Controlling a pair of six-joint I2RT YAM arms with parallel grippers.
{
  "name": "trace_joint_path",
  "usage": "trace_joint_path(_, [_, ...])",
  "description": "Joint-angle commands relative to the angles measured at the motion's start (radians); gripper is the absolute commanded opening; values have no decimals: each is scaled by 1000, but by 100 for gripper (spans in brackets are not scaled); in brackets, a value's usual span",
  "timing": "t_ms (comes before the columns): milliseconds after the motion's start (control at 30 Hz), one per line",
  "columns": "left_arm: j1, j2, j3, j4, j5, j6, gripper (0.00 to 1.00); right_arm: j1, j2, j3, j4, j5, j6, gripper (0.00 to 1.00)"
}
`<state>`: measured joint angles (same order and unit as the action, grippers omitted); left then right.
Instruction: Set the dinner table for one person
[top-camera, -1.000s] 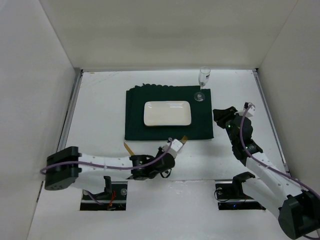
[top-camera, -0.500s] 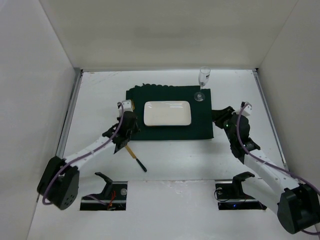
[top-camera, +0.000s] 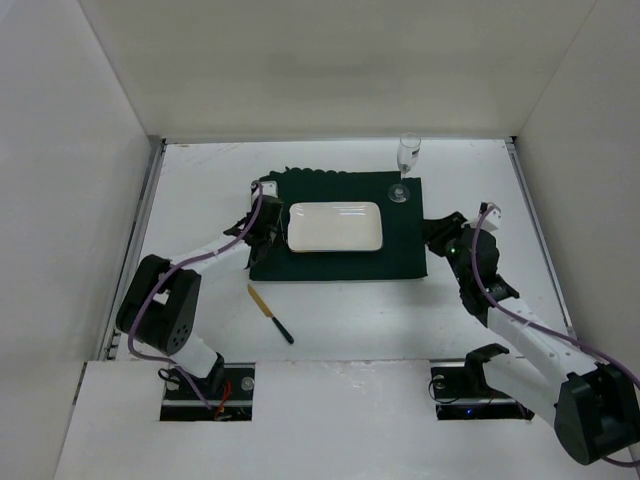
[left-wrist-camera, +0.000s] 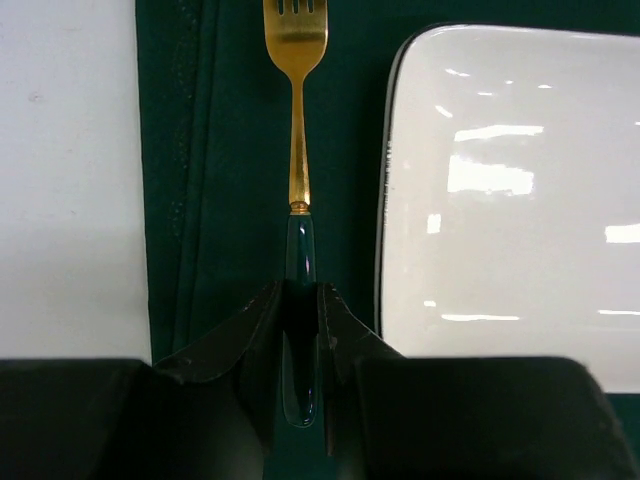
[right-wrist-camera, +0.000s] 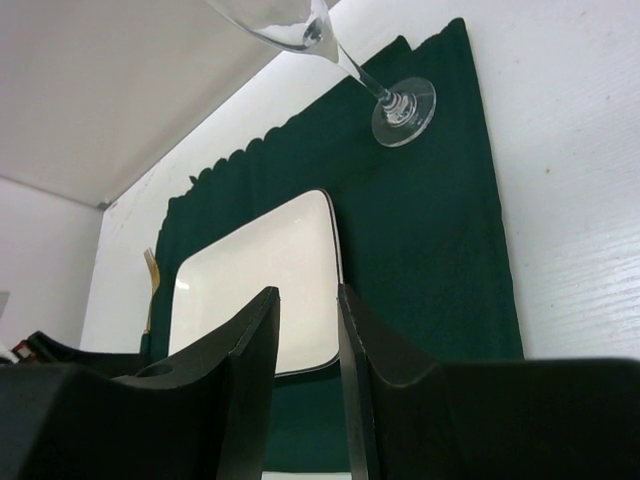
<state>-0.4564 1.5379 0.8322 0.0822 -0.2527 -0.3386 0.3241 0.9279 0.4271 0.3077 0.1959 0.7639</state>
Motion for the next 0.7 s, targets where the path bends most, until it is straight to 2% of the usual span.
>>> trace_joint_path(0, [11,25,42,2,12,35,6,17,5,19,65,-18,2,36])
trace_joint_path(300, [-4,114,62,-4,-17,41,11,22,3,16,73,-15,0,36])
trace_joint_path(500, [-12,90,53,-10,-80,20,31,45,40,32,73,-20,-8,38])
trace_joint_path(667, [-18,4,30,-29,-103,-13,48,71,91,59,74,-49,-23,39])
